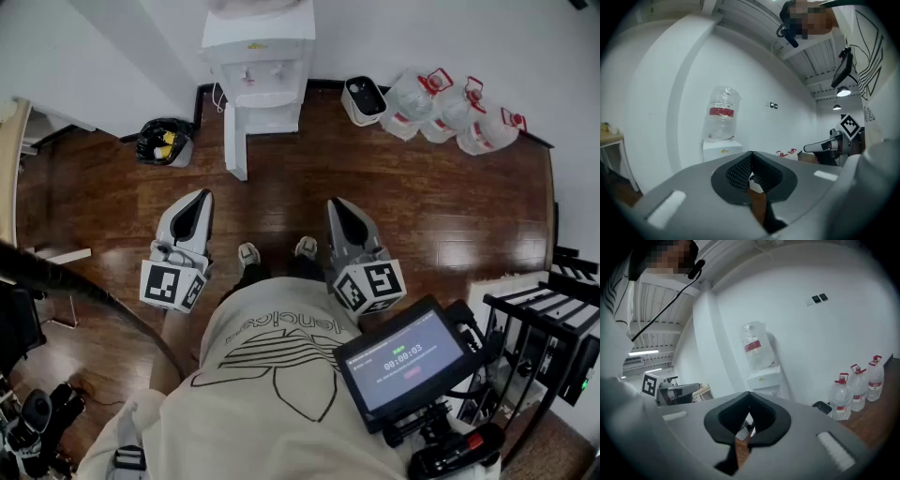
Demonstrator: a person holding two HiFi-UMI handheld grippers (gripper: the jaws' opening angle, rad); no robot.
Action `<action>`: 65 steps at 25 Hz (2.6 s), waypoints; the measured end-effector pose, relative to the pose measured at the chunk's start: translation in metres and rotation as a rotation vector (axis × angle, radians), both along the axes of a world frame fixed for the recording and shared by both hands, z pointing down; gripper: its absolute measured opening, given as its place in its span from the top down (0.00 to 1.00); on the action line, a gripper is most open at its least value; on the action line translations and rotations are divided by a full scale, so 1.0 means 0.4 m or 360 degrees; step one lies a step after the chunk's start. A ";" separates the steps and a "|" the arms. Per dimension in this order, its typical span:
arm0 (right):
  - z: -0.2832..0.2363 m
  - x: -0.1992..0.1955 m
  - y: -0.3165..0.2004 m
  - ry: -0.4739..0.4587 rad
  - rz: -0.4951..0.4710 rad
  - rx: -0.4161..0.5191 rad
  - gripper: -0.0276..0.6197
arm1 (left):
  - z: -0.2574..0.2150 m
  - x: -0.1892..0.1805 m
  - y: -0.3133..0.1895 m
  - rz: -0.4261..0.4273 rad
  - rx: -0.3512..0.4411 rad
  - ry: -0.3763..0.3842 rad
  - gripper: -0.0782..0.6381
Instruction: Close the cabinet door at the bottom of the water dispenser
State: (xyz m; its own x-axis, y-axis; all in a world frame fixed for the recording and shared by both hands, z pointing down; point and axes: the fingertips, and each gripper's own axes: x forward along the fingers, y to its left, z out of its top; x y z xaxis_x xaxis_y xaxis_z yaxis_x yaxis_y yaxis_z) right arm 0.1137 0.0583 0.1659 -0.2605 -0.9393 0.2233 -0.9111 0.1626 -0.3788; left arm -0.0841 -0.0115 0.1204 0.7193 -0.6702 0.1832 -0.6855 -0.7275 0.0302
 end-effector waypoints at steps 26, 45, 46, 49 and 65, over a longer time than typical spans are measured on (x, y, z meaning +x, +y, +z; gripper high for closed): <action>0.696 0.014 -0.303 0.0154 -0.0155 -0.0186 0.95 | 0.812 -0.097 -0.233 -0.0235 -0.0332 0.0007 0.87; 1.285 0.153 -0.367 0.0105 -0.0158 -0.0028 0.67 | 1.379 -0.115 -0.387 -0.0336 -0.0043 -0.0154 0.55; 1.300 0.157 -0.357 0.0121 -0.0146 -0.0023 0.67 | 1.398 -0.120 -0.393 -0.0388 -0.0023 -0.0138 0.51; 1.329 0.168 -0.305 0.0182 -0.0122 -0.0025 0.68 | 1.450 -0.119 -0.417 -0.0504 -0.0004 -0.0096 0.36; 1.386 0.243 -0.219 0.0206 0.0001 -0.0011 0.66 | 1.447 0.138 -0.412 -0.0042 -0.0028 0.0251 0.66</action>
State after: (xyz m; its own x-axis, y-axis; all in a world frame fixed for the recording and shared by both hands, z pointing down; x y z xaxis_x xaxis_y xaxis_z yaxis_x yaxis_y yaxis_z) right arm 0.2110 -0.0292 0.7204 -0.2285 -0.9377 0.2618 -0.9525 0.1598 -0.2591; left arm -0.0288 -0.1762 0.6991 0.7223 -0.6868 0.0812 -0.6900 -0.7077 0.1516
